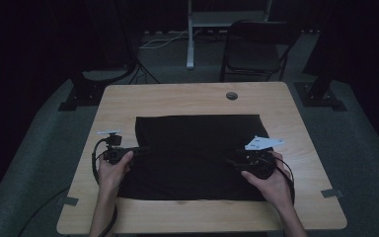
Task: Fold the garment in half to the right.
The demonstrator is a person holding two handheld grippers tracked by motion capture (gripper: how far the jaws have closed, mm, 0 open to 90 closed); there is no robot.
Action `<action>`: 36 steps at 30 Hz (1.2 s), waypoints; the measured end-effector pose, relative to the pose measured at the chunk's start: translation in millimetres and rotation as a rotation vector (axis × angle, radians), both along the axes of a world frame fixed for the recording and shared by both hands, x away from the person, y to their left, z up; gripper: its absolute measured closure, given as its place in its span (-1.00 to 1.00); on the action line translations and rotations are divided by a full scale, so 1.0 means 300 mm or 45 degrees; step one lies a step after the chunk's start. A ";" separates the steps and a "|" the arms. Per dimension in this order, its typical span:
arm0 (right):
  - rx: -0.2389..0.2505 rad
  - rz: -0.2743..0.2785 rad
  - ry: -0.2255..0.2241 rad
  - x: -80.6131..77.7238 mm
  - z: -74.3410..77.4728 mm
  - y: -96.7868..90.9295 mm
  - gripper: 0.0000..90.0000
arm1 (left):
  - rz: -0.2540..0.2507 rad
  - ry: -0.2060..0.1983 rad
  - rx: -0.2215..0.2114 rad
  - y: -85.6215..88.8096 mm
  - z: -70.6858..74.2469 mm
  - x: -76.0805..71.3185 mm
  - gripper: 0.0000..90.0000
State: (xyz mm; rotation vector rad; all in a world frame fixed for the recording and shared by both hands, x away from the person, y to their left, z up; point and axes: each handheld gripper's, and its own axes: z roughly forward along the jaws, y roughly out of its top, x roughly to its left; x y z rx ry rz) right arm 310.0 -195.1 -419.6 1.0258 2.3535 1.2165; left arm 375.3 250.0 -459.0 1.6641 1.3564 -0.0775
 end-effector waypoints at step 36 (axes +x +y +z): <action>-0.215 -0.037 -0.087 0.326 0.033 0.235 0.83 | 0.001 -0.164 0.207 -0.079 0.068 -0.012 0.68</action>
